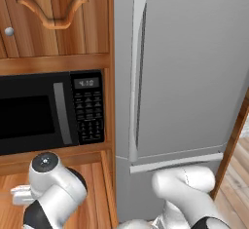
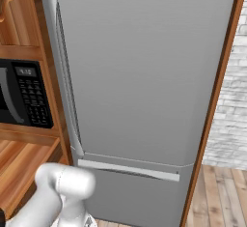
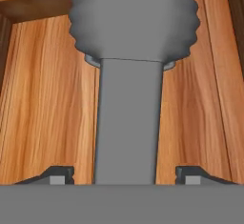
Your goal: Take the tongs from the drawer on the left and place them on the dining counter next to the tray containing the kebab skewer.
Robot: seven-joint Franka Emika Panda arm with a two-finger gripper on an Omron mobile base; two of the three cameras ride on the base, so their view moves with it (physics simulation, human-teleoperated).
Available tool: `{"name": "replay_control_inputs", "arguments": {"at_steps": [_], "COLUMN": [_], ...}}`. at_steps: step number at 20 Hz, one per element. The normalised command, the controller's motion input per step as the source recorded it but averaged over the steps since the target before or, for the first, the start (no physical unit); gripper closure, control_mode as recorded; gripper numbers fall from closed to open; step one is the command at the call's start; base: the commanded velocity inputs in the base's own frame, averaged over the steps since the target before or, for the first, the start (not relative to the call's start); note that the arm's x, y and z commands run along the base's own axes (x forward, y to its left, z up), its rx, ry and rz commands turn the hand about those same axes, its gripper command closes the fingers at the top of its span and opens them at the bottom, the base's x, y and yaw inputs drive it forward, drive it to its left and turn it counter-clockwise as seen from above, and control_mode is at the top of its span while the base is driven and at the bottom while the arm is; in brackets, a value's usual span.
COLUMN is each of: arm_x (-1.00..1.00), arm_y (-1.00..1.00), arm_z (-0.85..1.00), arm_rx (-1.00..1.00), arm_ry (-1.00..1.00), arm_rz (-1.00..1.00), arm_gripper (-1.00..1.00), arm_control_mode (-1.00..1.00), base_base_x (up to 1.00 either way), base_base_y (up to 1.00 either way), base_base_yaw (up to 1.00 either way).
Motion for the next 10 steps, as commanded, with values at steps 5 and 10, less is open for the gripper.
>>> {"name": "replay_control_inputs", "arguments": {"at_steps": [5, 10], "arm_x": [0.0, 0.0], "arm_y": [-1.0, -1.0], "arm_z": [0.69, 0.54], "arm_rx": [0.0, 0.01], "arm_ry": [-0.01, 0.0], "arm_rz": [-0.03, -0.01], "arm_gripper": [1.0, 1.0], "arm_control_mode": [-1.0, -1.0], "base_base_x": [0.0, 0.0], "base_base_y": [0.0, 0.0], "base_base_yaw": [0.0, 0.0]}}
